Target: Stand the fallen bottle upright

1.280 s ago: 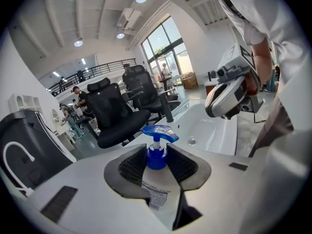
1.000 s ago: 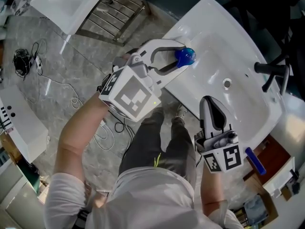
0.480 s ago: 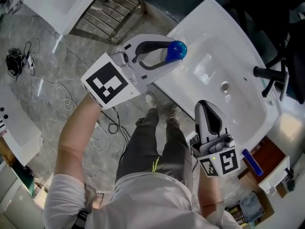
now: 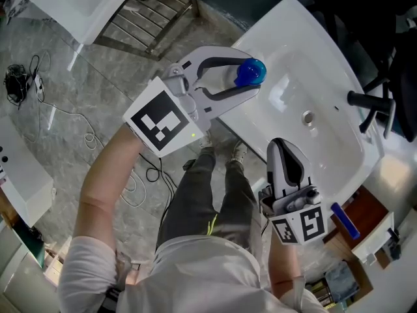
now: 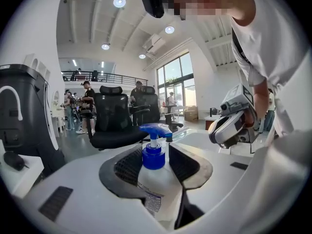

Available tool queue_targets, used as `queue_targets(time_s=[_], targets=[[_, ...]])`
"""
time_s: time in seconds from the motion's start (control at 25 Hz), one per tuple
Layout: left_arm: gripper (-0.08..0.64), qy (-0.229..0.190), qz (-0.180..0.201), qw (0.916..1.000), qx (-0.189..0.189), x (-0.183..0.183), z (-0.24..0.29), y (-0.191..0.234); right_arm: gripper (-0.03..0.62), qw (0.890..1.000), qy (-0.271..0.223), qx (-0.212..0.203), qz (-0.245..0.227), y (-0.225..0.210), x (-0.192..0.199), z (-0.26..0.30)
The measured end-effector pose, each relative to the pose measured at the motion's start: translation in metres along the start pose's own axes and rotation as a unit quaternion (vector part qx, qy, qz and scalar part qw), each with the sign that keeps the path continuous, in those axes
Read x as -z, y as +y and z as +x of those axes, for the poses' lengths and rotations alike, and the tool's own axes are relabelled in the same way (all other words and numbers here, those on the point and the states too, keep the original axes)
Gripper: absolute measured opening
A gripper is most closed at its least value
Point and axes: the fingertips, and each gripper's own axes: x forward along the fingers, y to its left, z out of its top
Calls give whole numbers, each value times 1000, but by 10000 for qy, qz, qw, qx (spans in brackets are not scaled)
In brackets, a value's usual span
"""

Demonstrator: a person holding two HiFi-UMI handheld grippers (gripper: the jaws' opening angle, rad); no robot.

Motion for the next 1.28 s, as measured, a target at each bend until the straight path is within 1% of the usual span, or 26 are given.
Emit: queue_targets(time_s=[0.04, 0.08, 0.12, 0.24, 0.4, 0.56, 0.68, 0.84, 1.16, 1.28], targets=[[182, -31, 25, 10000, -5, -1, 0, -1, 40, 10000, -9, 4, -2, 2, 0, 0], [219, -50, 33, 10000, -16, -1, 0, -1, 40, 10000, -14, 6, -3, 3, 0, -1], [232, -53, 37, 10000, -24, -1, 0, -2, 40, 10000, -15, 9, -3, 4, 0, -2], [241, -82, 72, 9999, -69, -2, 0, -1, 40, 10000, -14, 36, -6, 5, -1, -4], [302, -234, 8, 9995, -196, -6, -2, 5, 40, 10000, -9, 74, -3, 4, -1, -5], [305, -262, -38, 9992, -302, -7, -3, 8, 40, 10000, -26, 69, -34, 8, -3, -6], [304, -190, -106, 9990, -391, -4, -2, 9, 40, 9999, -26, 80, -59, 10, -6, -11], [304, -203, -86, 9984, -512, -2, 0, 7, 40, 9999, -57, 114, -85, 7, -9, -17], [290, -331, -296, 9956, -820, -9, -9, 7, 40, 9998, -98, 111, -124, 9, -19, -32], [279, -282, -365, 9944, -946, -10, -18, 4, 40, 9998, -117, 44, -182, 16, -25, -38]])
